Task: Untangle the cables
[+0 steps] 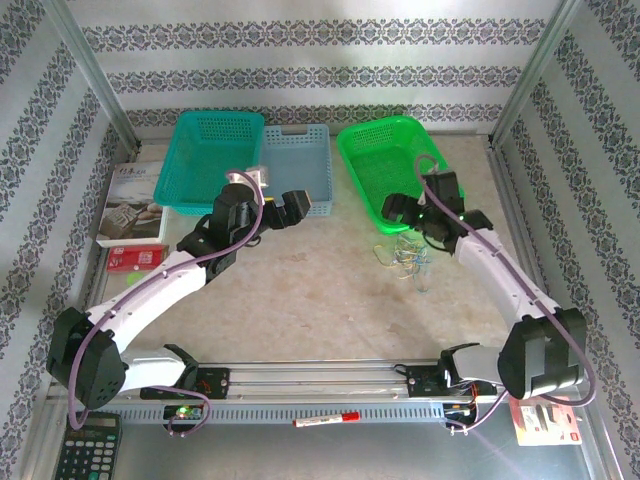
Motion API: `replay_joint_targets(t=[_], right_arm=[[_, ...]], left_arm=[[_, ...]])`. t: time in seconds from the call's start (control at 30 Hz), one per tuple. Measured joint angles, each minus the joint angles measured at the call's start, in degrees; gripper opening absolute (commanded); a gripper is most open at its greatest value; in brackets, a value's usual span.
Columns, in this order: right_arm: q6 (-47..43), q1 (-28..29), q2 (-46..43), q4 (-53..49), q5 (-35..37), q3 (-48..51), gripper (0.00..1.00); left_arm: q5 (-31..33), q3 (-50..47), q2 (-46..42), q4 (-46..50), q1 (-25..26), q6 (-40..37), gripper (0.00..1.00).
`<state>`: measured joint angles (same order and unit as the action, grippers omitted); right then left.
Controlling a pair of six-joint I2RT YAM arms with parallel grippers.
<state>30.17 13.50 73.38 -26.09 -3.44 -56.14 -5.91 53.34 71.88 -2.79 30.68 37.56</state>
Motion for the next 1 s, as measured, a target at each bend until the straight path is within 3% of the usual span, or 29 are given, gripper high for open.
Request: replay_joint_targets(t=[0.17,0.37,0.77,1.0], right_arm=[[2.14,4.0,0.85,0.94,-0.5,3.3,0.95],[2.97,4.76,6.12,3.87,-0.48,2.99,0.95],[2.45,5.05,19.15,6.69,-0.59,-7.67,0.93],[0.94,6.64,14.69,7.8,-1.95,-5.11,0.92]], left_arm=[[-0.07,-1.18,-0.28,0.09,0.0,0.0,1.0],[-0.07,-2.38,-1.27,0.26,0.0,0.02,1.0],[-0.04,-3.04,-1.88,0.28,0.0,0.04,1.0],[-0.04,-3.32,-2.78,0.31,0.0,0.07,1.0]])
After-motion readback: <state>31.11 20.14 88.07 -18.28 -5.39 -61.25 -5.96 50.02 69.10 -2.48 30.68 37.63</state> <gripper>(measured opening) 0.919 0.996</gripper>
